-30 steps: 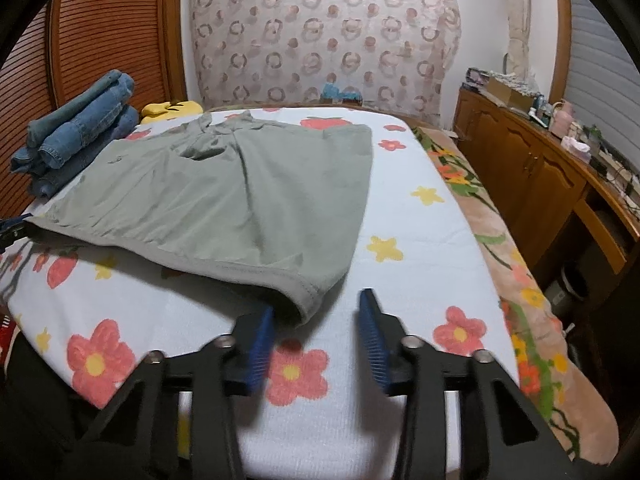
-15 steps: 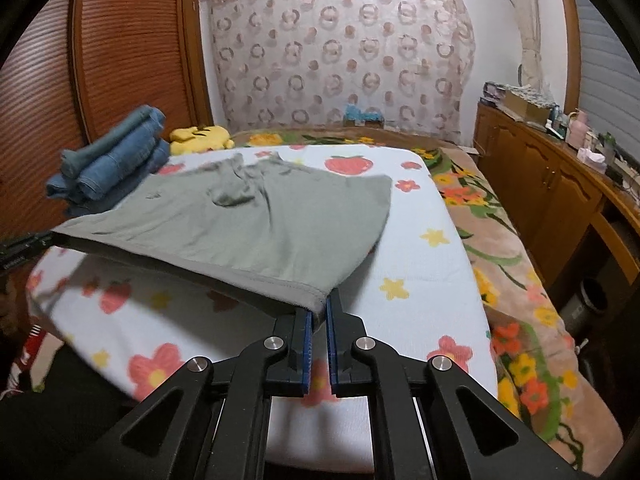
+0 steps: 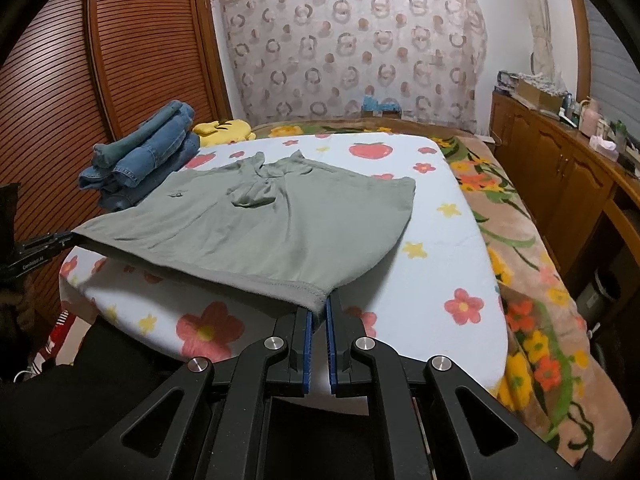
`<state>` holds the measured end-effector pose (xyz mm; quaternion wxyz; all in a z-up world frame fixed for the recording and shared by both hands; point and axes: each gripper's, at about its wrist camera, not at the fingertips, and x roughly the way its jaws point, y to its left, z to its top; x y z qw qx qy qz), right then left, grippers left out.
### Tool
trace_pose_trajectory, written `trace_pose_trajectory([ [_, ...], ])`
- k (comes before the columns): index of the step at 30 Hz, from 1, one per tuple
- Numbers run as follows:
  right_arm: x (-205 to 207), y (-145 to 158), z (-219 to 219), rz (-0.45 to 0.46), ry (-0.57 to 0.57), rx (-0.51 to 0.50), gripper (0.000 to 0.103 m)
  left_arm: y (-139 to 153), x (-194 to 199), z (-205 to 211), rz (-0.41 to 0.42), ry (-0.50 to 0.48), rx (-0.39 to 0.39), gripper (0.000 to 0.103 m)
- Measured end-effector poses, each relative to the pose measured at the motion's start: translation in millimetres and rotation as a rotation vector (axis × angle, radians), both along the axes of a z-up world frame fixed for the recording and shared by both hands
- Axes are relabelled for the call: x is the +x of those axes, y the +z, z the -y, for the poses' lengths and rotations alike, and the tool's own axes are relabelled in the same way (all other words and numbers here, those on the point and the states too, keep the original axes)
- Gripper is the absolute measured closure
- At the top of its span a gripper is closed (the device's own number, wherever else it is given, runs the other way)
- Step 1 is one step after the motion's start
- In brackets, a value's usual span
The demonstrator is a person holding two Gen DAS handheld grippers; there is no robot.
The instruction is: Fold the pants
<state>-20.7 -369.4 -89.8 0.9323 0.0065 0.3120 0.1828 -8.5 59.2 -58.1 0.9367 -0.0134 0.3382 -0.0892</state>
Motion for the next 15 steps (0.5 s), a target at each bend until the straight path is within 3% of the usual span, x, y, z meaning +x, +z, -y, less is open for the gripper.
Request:
trace_pose_trajectory([
  [3,1,6,1,-0.004,0.001,0.008,0.097,6,-3,2,0.008,-0.003,0.016,0.088],
  [5,-1,7,4,0.0,0.001,0.007,0.095,10,-8,3,0.017,-0.004,0.029,0.08],
  [7,2,15,-7,0.003,-0.004,0.001,0.092,14,-11,2,0.026,-0.003,0.034,0.059],
  [10,6,25,-28,0.01,-0.021,0.009,0.082,20,-11,-2,0.038,0.012,0.035,0.045],
  [12,5,31,-30,0.028,-0.014,0.02,0.08,24,-9,-3,0.047,0.013,0.037,0.038],
  [15,2,35,-35,0.058,-0.004,0.006,0.071,28,-6,-1,0.063,0.014,0.043,0.036],
])
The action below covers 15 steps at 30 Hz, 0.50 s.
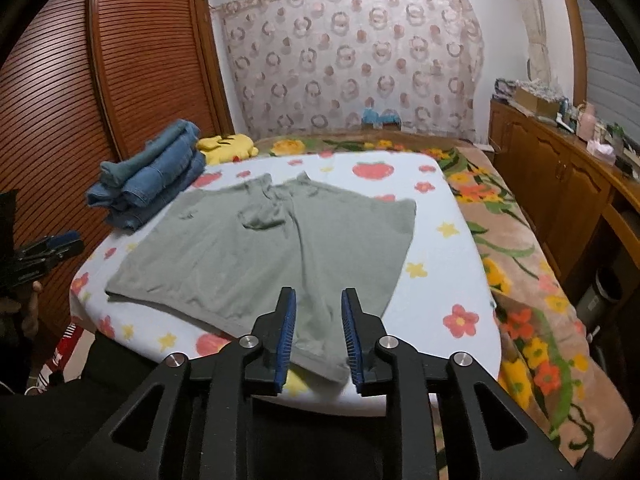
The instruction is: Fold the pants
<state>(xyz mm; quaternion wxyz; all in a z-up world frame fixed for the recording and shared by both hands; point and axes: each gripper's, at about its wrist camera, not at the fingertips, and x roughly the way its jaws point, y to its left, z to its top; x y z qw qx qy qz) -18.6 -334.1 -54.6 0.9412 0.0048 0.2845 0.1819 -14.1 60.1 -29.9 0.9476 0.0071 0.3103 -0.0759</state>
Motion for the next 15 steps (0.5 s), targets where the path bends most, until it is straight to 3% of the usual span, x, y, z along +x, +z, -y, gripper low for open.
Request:
trace_pose_trajectory([
  [6,16,-3,-3,0.019,0.002,-0.005,0.056,2,24,9,0.017,-0.008,0.015,0.035],
  [15,88,-17,-17,-0.018,0.045,-0.049,0.055,-7,85,23,-0.013,-0.031,0.069,0.036],
])
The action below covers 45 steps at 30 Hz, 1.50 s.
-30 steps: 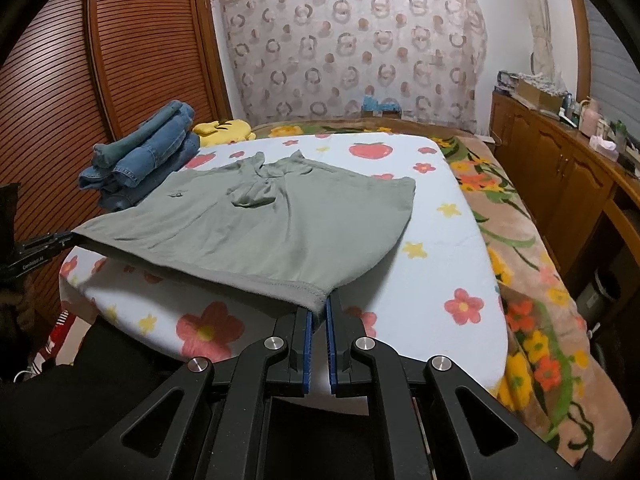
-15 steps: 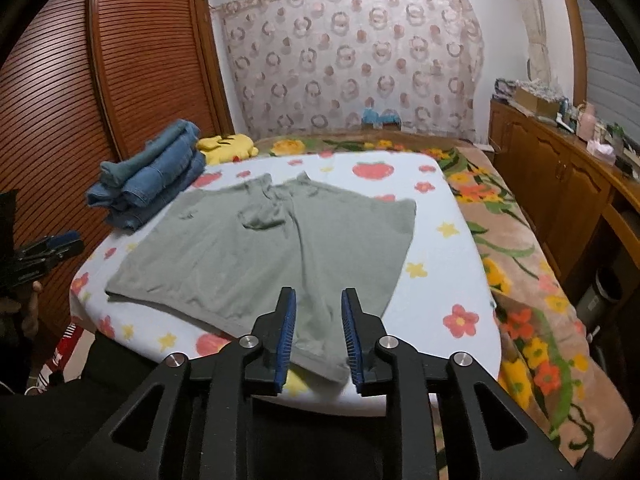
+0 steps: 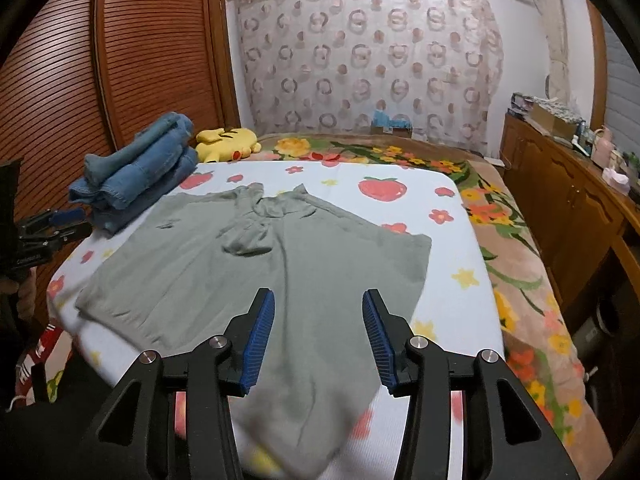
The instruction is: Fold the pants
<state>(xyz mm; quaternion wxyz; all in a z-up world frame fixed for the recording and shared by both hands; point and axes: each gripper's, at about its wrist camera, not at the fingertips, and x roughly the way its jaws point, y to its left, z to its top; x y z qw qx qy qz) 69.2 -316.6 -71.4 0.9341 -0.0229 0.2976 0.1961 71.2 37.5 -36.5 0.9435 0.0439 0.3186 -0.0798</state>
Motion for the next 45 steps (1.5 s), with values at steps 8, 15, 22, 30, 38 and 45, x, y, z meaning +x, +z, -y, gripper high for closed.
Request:
trace_pose_trajectory([
  [8,70,-3,-18,-0.048,0.074,-0.015,0.055,-9,55,13,-0.064,-0.05,0.006,0.036],
  [15,116,-5,-38,-0.073,0.16,-0.044,0.055,-14,110,29,-0.121,-0.121,0.017,0.044],
  [22,157,-20,-51,-0.146,0.223,-0.082,0.058,-25,161,47,-0.193,-0.19,0.02,0.05],
  [30,177,-27,-55,-0.186,0.242,-0.088,0.063,-37,197,68,-0.25,-0.275,0.019,0.051],
  [38,192,-26,-58,-0.209,0.247,-0.11,0.091,-56,207,74,-0.288,-0.306,0.029,0.079],
  [45,188,-12,-57,-0.16,0.241,-0.07,0.099,-43,202,69,-0.238,-0.305,-0.006,0.098],
])
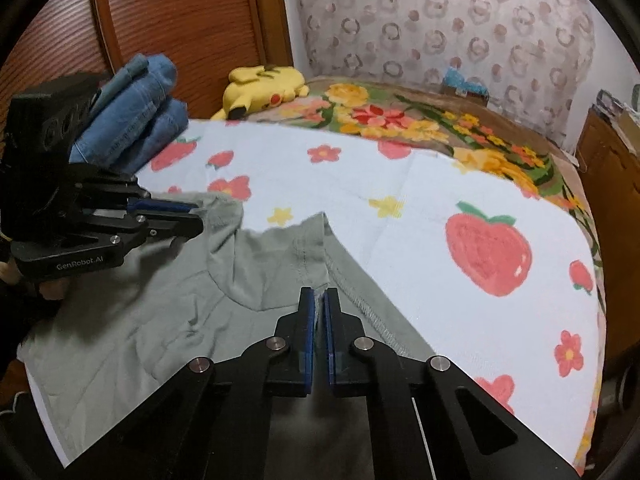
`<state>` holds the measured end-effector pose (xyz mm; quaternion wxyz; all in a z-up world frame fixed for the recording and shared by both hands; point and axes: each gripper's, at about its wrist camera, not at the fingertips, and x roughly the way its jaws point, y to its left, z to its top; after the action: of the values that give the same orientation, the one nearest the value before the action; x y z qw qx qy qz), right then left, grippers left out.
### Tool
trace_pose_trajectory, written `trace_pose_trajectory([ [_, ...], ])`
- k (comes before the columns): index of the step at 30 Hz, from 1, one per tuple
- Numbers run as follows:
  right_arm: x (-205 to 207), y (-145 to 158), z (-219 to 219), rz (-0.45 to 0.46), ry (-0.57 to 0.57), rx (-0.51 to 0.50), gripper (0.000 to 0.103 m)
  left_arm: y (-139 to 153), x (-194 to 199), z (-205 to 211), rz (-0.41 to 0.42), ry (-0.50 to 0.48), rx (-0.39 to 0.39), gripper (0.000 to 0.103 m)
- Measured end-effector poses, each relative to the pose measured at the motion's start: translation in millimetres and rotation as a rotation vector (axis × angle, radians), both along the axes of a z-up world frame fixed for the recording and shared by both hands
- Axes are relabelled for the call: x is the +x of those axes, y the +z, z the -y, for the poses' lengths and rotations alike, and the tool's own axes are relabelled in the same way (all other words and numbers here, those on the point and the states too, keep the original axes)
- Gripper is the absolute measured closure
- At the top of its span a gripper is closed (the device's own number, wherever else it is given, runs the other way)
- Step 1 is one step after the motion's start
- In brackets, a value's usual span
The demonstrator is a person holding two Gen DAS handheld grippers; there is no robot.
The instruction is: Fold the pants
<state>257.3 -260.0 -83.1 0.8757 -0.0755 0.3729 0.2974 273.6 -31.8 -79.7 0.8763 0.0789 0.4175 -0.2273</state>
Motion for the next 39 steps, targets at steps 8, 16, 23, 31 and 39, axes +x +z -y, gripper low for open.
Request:
trace_pose_trajectory([
  [8,-2,6,5,0.07,-0.051,0.032,0.099,15,8,-7,0.068,0.048,-0.019,0.098],
  [16,5,-13,-13,0.021,-0.061,-0.042,0.099,-6,17,-7,0.003,0.062,0.018,0.097],
  [23,-8,8,0,0.04,-0.075,-0.003,0.095,9,-4,-10,0.061,0.084,0.029,0.059],
  [31,-48,16,16,0.068,-0.098,0.044,0.079,23,-33,-13,0.105,0.122,-0.022,0.034],
  [39,-79,13,23,0.083,-0.16,0.039,0.057,33,-70,-11,0.136,0.148,-0.018,0.034],
])
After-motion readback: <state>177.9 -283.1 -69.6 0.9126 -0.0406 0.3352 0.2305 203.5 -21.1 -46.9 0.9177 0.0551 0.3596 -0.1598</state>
